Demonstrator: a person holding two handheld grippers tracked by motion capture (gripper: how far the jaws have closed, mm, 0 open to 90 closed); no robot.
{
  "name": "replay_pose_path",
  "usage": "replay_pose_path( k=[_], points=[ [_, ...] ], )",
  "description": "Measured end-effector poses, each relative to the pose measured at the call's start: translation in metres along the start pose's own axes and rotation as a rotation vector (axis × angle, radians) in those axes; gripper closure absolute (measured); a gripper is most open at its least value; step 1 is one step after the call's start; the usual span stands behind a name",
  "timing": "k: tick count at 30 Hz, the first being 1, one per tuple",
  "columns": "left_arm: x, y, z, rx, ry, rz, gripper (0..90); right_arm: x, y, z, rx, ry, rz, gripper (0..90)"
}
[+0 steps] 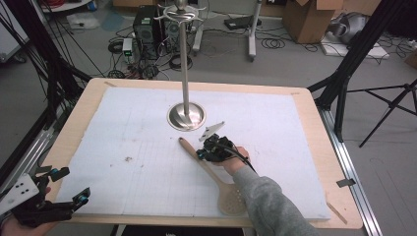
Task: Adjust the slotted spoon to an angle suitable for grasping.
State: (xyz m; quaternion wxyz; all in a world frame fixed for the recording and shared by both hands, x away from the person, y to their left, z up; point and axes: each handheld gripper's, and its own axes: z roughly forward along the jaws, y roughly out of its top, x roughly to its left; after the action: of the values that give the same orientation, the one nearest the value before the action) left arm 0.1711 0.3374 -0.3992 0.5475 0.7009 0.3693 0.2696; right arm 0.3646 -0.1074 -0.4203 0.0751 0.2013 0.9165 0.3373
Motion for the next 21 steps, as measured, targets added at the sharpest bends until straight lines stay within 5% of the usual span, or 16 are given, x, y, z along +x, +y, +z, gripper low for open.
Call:
replay_pose_path(
  k=[21],
  points=[
    [-0.001, 0.0, -0.001, 0.005, 0.002, 0.003, 4.5, 0.018, 0.016, 0.012, 0.001, 0.149, -0.213, 90.0]
  ],
)
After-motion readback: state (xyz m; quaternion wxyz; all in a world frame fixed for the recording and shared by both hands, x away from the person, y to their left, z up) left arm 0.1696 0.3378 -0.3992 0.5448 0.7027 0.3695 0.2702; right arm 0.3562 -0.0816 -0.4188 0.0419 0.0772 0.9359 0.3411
